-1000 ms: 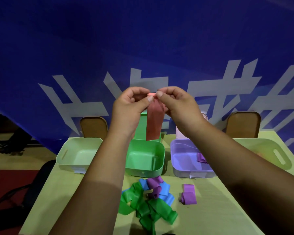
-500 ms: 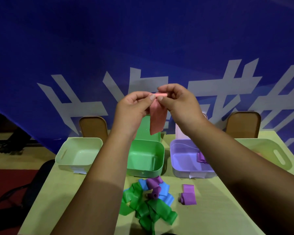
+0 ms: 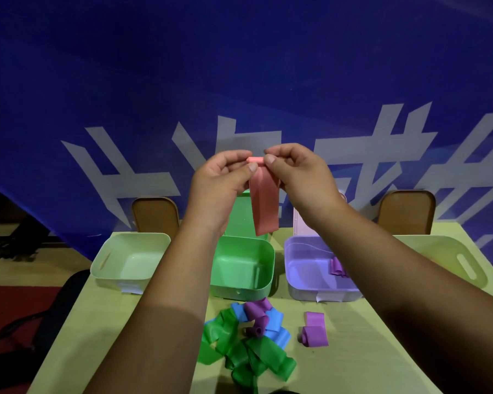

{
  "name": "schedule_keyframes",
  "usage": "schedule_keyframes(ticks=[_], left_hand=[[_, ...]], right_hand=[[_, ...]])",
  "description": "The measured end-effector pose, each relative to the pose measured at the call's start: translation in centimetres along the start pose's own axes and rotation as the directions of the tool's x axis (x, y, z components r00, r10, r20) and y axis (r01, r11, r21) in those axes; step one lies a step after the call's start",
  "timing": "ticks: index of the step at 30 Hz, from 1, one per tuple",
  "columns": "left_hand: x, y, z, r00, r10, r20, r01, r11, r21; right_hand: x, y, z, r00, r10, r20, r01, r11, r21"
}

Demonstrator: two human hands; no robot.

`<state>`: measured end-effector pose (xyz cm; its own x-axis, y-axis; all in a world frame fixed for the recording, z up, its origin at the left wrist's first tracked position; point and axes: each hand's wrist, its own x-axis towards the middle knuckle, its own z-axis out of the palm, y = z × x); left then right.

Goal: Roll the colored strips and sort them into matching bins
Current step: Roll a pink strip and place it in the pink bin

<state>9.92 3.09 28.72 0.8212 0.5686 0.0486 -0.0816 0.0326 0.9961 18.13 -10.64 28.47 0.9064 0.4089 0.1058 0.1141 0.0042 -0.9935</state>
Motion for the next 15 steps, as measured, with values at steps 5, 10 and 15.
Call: schedule_keyframes(ticks=[5, 10, 15], left_hand=[[-0.15, -0.23, 0.01, 0.999, -0.034, 0.013, 0.034, 0.999, -0.009], [-0.35, 0.16, -0.04, 1.000, 0.016, -0.016, -0.016, 0.999, 0.036], [-0.34, -0.06, -0.52, 0.997, 0.074, -0.012, -0.073, 0.995, 0.072]], right_hand=[[0.06, -0.01, 0.11, 1.000, -0.022, -0.009, 0.022, 0.999, -0.024], [-0.18, 0.03, 0.17, 1.000, 0.001, 0.008, -0.001, 1.000, 0.018], [-0.64, 0.04, 0.31, 1.000, 0.018, 0.019, -0.018, 1.000, -0.003]])
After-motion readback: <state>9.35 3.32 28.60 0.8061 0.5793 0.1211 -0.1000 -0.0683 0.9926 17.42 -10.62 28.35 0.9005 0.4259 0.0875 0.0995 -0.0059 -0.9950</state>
